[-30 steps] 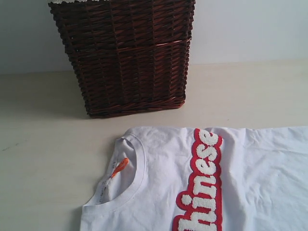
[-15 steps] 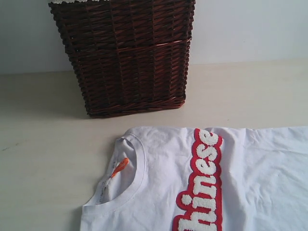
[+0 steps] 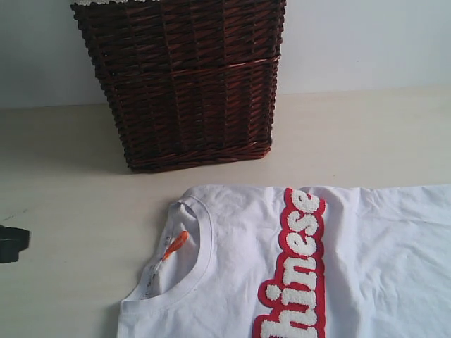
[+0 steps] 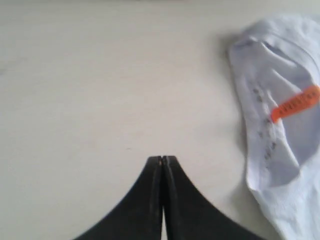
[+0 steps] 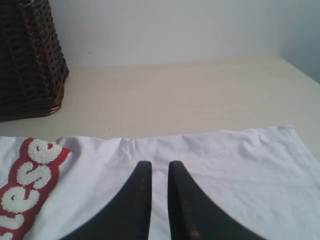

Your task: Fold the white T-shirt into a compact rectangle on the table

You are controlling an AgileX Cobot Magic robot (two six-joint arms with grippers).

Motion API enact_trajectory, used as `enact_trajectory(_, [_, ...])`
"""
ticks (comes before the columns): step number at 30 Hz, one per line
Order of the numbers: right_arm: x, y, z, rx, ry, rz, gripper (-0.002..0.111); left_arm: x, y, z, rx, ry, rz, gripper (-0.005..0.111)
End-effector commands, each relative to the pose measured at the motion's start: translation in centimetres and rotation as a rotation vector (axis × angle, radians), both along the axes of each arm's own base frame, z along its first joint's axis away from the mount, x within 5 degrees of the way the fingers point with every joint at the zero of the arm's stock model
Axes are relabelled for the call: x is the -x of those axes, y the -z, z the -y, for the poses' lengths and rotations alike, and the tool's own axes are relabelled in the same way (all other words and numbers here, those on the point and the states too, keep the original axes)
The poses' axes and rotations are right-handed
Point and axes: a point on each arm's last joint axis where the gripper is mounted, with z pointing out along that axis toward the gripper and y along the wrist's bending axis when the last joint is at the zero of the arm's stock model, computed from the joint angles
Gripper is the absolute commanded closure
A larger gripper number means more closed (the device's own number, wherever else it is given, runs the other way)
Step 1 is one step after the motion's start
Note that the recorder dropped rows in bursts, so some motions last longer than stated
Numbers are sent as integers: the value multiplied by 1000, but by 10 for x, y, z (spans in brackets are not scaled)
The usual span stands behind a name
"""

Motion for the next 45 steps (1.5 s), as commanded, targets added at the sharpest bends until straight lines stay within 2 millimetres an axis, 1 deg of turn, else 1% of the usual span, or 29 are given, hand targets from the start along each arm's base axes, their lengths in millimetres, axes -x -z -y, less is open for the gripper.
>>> enact_trajectory(1, [0,0,0,0,-1,10,95,-31,11,16,78,281,-90,107])
enact_trajectory(3, [0,0,0,0,-1,10,95,-39,13,16,77,316,-96,107])
enact_trajectory(6, [0,0,0,0,-1,10,95,-46,11,13,15,340,-56,107])
enact_trajectory(11, [0,0,0,-5,-1,10,95,-48,4,10,-71,392,15,107])
enact_trajectory(14, [0,0,0,-5,-1,10,95,-49,3,7,-123,388,47,107])
enact_trajectory(23, [0,0,0,-5,-1,10,95,-47,4,9,-122,431,37,107])
enact_trajectory(28, [0,0,0,-5,-1,10,95,-50,5,3,-185,397,53,107])
enact_trajectory(34, [0,0,0,-5,-1,10,95,-50,5,4,-179,396,55,107])
enact_trajectory(36, [0,0,0,-5,-1,10,95,-54,3,6,-136,358,86,107])
enact_trajectory(37, [0,0,0,-5,-1,10,95,-58,0,7,-133,371,129,106])
enact_trajectory(38, [0,0,0,-7,-1,10,95,-61,-2,9,-119,391,173,103])
enact_trajectory(40, [0,0,0,-7,-1,10,95,-67,-8,20,-28,464,267,91])
enact_trajectory(41, [0,0,0,-7,-1,10,95,-68,-9,28,59,478,282,84])
enact_trajectory(42, [0,0,0,-7,-1,10,95,-68,-9,37,144,491,283,74])
enact_trajectory(43, [0,0,0,-7,-1,10,95,-70,-9,44,219,498,289,67])
enact_trajectory(45, [0,0,0,-7,-1,10,95,-77,-4,58,286,527,288,57])
